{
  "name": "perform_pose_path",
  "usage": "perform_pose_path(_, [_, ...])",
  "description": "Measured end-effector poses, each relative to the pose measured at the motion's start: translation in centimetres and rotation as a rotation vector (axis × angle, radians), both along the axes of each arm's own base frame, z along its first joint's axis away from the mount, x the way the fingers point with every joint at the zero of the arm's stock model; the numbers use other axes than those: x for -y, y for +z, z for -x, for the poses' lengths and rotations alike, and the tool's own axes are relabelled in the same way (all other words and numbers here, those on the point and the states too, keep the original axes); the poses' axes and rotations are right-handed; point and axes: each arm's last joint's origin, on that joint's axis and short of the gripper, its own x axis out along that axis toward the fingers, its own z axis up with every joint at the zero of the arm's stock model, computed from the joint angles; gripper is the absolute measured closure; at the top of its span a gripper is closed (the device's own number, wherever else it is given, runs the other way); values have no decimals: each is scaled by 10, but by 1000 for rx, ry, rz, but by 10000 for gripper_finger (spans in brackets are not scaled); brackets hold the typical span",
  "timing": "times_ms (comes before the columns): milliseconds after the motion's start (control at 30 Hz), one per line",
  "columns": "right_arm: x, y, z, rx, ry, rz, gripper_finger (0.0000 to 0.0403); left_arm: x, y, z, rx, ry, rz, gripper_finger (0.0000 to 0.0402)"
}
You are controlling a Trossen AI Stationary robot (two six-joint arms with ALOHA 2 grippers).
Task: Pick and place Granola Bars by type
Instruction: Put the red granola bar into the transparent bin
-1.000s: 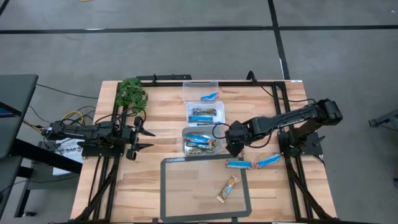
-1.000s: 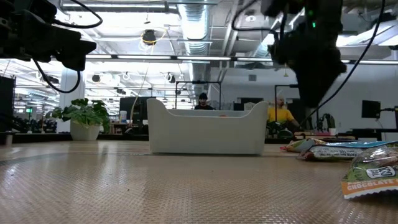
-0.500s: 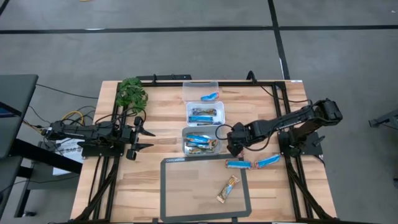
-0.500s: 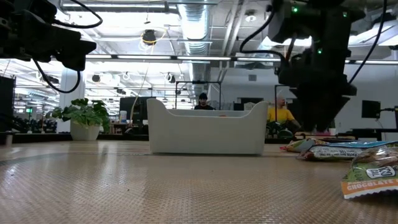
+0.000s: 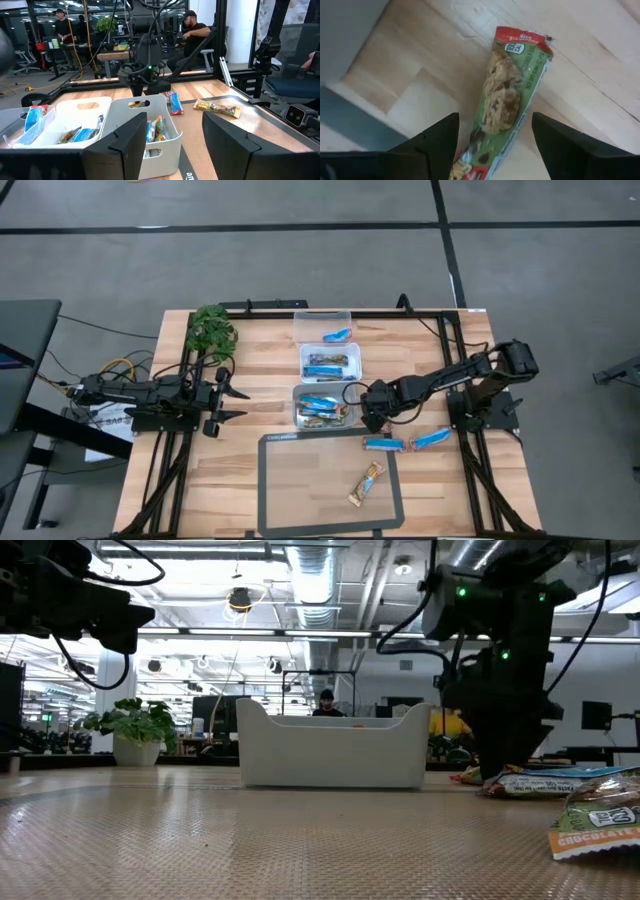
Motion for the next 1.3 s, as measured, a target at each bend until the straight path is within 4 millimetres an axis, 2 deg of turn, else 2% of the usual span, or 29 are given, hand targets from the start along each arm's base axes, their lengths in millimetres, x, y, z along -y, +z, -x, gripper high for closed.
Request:
perform_pose_path(167, [1, -1, -1, 5, -3, 0, 179, 0, 0, 0, 0, 0, 0, 216])
perform_pose_path(433, [1, 0, -1, 7, -4, 2, 288, 0, 0, 0, 0, 0, 0, 216])
perform_pose_path(600, [3, 0, -2, 13, -8, 4, 334, 0, 0, 0, 1, 0, 0, 216])
perform_pose_path(867, [15, 12, -10, 146, -18, 126, 348, 0, 0, 0, 0, 0, 0, 216])
perform_pose_path(1067, [32, 35, -5, 223, -38, 257, 348, 0, 0, 0, 1, 0, 0, 216])
perform_pose_path(1300, [55, 67, -1, 326, 30, 478, 348, 0, 0, 0, 0, 0, 0, 216])
